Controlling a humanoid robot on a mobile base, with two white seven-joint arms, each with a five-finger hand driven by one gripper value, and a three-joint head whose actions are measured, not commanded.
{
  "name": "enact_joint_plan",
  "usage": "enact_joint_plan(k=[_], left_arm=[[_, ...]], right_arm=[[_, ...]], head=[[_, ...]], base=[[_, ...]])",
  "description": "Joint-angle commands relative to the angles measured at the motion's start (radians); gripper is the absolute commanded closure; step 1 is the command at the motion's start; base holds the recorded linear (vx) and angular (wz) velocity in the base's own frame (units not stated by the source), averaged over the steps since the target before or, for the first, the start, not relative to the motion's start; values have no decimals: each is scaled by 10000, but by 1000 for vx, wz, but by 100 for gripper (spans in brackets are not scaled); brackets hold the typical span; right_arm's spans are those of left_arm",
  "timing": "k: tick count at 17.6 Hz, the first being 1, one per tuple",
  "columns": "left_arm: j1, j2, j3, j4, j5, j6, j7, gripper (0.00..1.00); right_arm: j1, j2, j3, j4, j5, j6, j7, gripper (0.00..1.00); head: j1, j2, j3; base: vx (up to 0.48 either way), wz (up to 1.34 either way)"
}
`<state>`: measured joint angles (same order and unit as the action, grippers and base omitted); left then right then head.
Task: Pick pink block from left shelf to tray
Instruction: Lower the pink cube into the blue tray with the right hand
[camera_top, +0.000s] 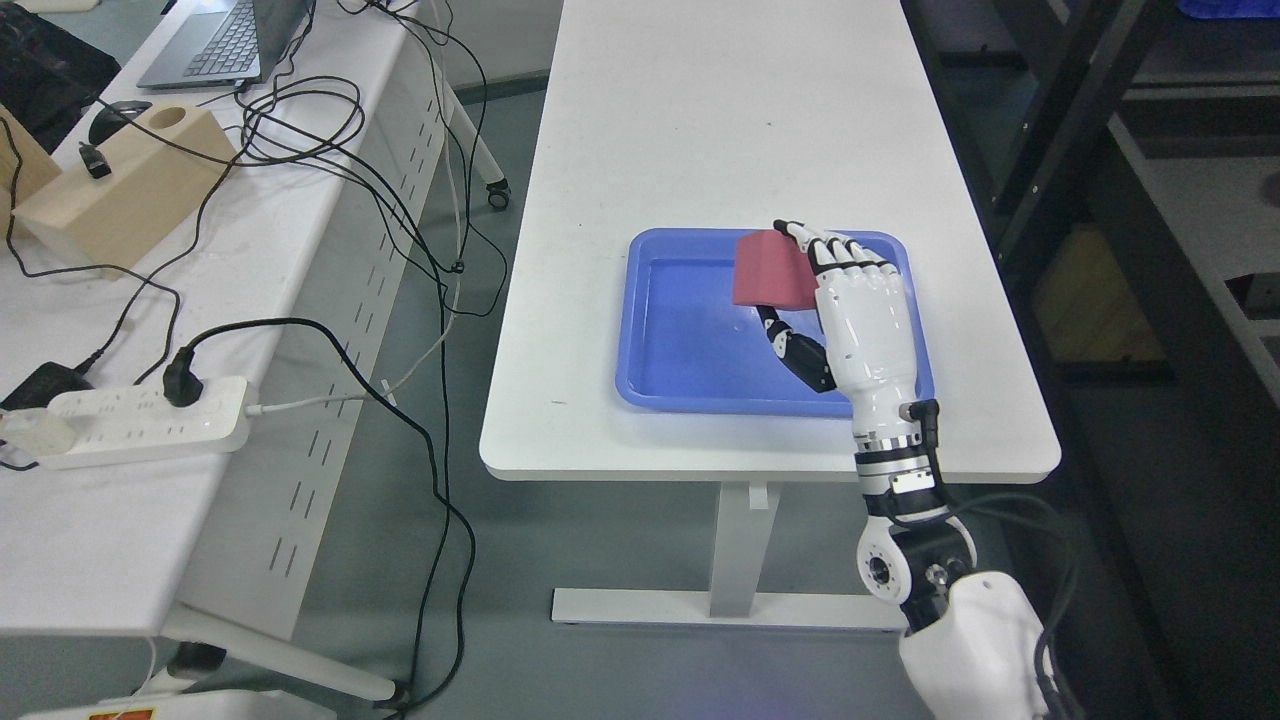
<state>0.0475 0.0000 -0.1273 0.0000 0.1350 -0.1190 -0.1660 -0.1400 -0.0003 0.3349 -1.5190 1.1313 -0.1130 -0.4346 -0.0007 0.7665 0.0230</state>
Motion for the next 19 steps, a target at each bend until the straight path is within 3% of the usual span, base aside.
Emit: enact_joint_plan(k=[1,9,19], left_arm=[[0,175,0,-175,0,-7,4,0],[0,175,0,-175,0,-7,4,0],[0,175,0,-175,0,-7,4,0]], right_arm=[[-72,-171,547,142,330,-21,1274,96],[-57,-171,716,295,284,-5,2626,96],[-57,-171,792,556,253,730,3332,95]], head=[[0,0,0],[0,0,0],[0,0,0]], base=[[164,-9],[97,-13],[47,-42]])
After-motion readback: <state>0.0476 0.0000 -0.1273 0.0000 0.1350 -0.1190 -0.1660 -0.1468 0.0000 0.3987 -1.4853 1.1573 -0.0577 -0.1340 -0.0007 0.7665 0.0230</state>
